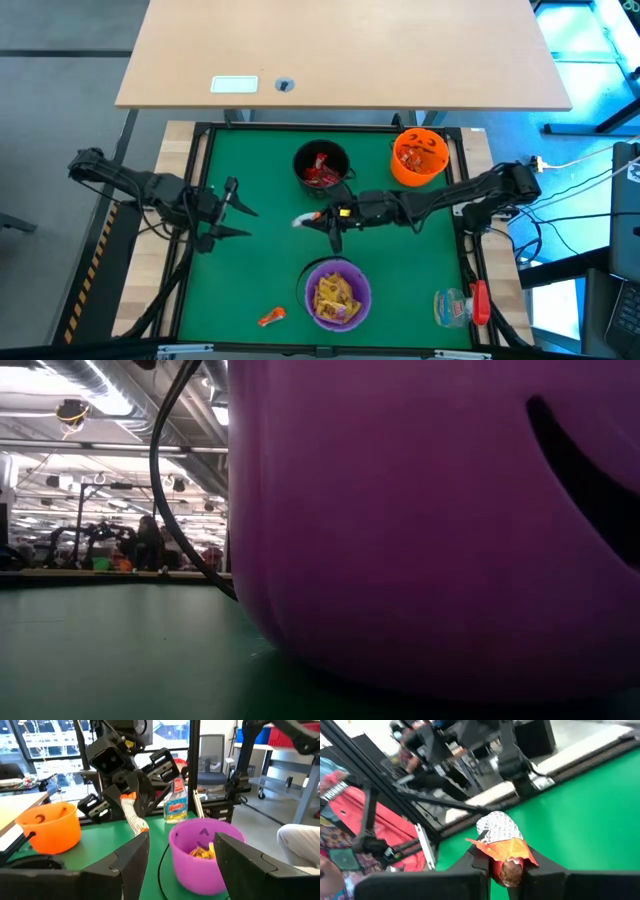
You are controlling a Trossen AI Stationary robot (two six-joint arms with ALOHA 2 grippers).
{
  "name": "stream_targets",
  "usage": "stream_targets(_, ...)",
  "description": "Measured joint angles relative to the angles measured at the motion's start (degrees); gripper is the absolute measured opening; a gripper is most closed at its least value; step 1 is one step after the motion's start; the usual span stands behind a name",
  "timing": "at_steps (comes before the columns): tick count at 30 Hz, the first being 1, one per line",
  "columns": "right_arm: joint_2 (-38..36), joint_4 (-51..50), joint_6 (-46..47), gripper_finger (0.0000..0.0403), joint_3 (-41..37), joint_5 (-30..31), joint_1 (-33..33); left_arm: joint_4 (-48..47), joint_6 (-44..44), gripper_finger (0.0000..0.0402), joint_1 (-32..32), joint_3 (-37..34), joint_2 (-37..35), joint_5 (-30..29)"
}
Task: Sort candy
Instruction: Put the orange candy into the orange bucket
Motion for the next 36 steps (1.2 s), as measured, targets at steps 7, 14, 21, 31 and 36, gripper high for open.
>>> stream_targets(7, -2.1, -6.5, -1.3, 0.0030, 0.0, -4.8, -2.2, -4.2, -0.9, 0.0212, 0.0, 0.0, -2.1, -1.7)
stream_targets(14, -4.8, -9.2, -4.2, 0.0030, 0.0, -4.5, -2.0, -4.7, -0.9, 0.0212, 0.0, 0.0, -2.0, -1.7)
stream_targets(21, -7.7, -12.9, -4.5, 0.0030, 0.0, -0.9, -2.0, -5.1, -2.5, 0.0212, 0.0, 0.0, -2.0, -1.2)
stream_targets(31, -8.5, 5.7, -3.6, 0.0030, -11.9, -1.9, -2.0, -5.0, -2.7, 0.0212, 0.0, 0.0, -1.9, -1.1)
stream_targets(36, -12.3, 13.3, -1.2, 0.0030, -20.6, -0.7, -2.0, -5.0, -2.8, 0.0212, 0.0, 0.0, -1.9, -1.0)
